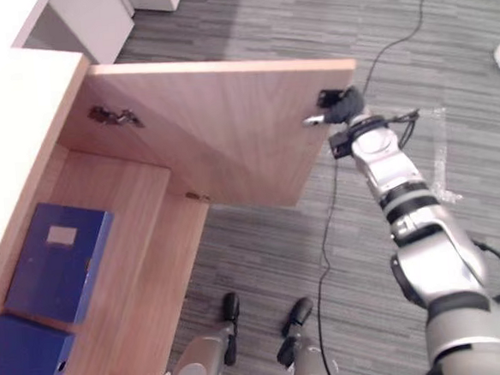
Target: Walk over to the cabinet, pick up the folder, carry it to the office cabinet, place the folder inside the office cabinet, then close the office cabinet door
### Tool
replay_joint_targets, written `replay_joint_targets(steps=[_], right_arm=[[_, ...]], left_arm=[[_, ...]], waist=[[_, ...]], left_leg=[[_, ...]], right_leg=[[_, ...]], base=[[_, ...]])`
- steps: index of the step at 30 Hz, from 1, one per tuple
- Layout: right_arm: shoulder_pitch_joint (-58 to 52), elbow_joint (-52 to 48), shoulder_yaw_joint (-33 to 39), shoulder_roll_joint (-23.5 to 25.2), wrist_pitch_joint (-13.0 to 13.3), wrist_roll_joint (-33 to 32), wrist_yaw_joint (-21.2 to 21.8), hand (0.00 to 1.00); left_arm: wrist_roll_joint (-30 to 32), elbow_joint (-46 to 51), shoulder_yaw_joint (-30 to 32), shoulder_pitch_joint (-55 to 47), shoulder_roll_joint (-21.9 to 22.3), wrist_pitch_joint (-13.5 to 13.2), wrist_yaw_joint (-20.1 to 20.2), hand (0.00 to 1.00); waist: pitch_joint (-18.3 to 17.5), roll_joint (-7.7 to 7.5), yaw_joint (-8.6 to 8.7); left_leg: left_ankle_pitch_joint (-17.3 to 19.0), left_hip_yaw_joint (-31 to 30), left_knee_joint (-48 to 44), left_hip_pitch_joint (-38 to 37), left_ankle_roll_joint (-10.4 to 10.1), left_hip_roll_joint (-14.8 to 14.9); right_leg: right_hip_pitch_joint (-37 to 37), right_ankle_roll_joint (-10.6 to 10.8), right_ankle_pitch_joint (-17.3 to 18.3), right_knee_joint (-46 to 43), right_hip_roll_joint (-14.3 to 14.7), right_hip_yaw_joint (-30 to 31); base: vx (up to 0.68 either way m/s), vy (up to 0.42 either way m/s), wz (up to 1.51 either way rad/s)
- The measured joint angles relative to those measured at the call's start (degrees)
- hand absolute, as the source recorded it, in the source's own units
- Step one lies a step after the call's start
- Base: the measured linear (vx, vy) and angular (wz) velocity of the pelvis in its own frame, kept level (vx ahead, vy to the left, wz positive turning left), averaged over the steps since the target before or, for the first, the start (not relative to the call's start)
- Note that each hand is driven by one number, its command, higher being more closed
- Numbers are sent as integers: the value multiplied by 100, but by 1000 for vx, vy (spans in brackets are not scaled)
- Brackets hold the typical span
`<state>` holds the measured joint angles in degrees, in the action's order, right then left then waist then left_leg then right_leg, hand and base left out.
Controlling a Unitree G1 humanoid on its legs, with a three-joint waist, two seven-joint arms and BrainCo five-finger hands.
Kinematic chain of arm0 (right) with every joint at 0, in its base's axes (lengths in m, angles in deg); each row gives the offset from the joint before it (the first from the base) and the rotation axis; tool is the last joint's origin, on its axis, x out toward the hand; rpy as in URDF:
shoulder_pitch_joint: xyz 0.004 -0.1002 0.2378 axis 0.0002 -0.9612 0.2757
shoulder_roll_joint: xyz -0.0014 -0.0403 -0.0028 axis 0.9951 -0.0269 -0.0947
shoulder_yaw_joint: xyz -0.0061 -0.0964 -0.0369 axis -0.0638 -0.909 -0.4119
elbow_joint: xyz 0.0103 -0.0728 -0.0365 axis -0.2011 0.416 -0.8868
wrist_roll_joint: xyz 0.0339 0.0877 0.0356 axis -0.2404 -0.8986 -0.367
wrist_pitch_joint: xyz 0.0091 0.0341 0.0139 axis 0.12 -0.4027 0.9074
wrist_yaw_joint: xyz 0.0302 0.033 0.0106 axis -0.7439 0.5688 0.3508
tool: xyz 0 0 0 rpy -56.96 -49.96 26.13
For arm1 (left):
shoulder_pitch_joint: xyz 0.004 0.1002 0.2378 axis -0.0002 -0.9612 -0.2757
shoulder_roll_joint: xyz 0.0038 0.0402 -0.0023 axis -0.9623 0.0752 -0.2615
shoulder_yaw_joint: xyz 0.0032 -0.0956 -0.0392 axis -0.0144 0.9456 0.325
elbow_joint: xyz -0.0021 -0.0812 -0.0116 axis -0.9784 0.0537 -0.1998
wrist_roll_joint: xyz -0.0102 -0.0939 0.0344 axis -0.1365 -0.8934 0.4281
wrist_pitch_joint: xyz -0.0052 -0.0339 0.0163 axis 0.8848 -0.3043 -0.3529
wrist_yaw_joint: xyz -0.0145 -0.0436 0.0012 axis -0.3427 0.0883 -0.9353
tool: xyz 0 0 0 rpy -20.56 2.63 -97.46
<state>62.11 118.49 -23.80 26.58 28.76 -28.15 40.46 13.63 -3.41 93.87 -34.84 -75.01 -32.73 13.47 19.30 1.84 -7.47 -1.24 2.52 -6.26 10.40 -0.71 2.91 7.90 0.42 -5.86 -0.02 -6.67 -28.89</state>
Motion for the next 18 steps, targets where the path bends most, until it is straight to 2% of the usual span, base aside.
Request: replay_joint_targets(steps=[2, 4, 7, 8, 10, 12, 15, 18], right_arm=[[-407, -774, -480, -222, 15, 62, 287, 0], [-942, -1635, -1094, -492, 90, 211, 709, 0], [-1350, -2340, -1952, -556, 134, 311, 1421, 0], [-1468, -2525, -2325, -481, 147, 412, 1647, 0], [-1710, -2595, -2589, -199, 221, 455, 2040, 0], [-1980, -2597, -3194, 144, 224, 788, 2669, 0], [-2302, -2595, -3608, 630, 215, 1026, 3068, 0], [-2457, -2562, -3844, 640, 118, 1232, 3354, 0]], left_arm=[[116, -122, 129, 13, -22, -9, 8, 0], [284, -286, 241, 34, -60, -8, 58, 0], [485, -391, 348, 89, -86, -8, 140, 0], [538, -420, 393, 96, -86, -6, 180, 0], [609, -493, 436, 118, -85, 3, 229, 0], [644, -651, 505, 218, -85, 47, 259, 0], [646, -651, 733, 224, -84, 61, 296, 0], [635, -689, 942, 220, -107, 89, 302, 0]], waist=[[-32, -13, 123], [-299, -33, 211], [-520, -69, 203], [-652, -102, 186], [-757, -162, 150], [-881, -236, 48], [-930, -361, -38], [-899, -533, -167]], left_leg=[[64, 8, 14, -166, -91, 104], [123, 23, 15, -203, -176, 234], [166, 32, 7, -368, -239, 371], [167, 23, 9, -368, -242, 407], [167, 22, 15, -475, -243, 471], [173, 17, -6, -553, -251, 515], [220, 0, -109, -545, -312, 563], [373, 0, -444, -531, -336, 603]], right_leg=[[-179, -38, 26, 92, 102, 56], [-220, -97, 67, 172, 257, 98], [-377, -203, 149, 192, 399, 111], [-394, -229, 168, 220, 443, 105], [-484, -280, 204, 231, 515, 96], [-590, -314, 269, 226, 562, 89], [-609, -317, 377, 75, 572, 29], [-714, -267, 524, -112, 540, -40]], base=[[59, -87, -22], [72, -81, -19], [69, -89, -10], [75, -63, 4], [83, -78, 3], [26, -48, 7], [-13, 12, 16], [-47, 52, 14]])
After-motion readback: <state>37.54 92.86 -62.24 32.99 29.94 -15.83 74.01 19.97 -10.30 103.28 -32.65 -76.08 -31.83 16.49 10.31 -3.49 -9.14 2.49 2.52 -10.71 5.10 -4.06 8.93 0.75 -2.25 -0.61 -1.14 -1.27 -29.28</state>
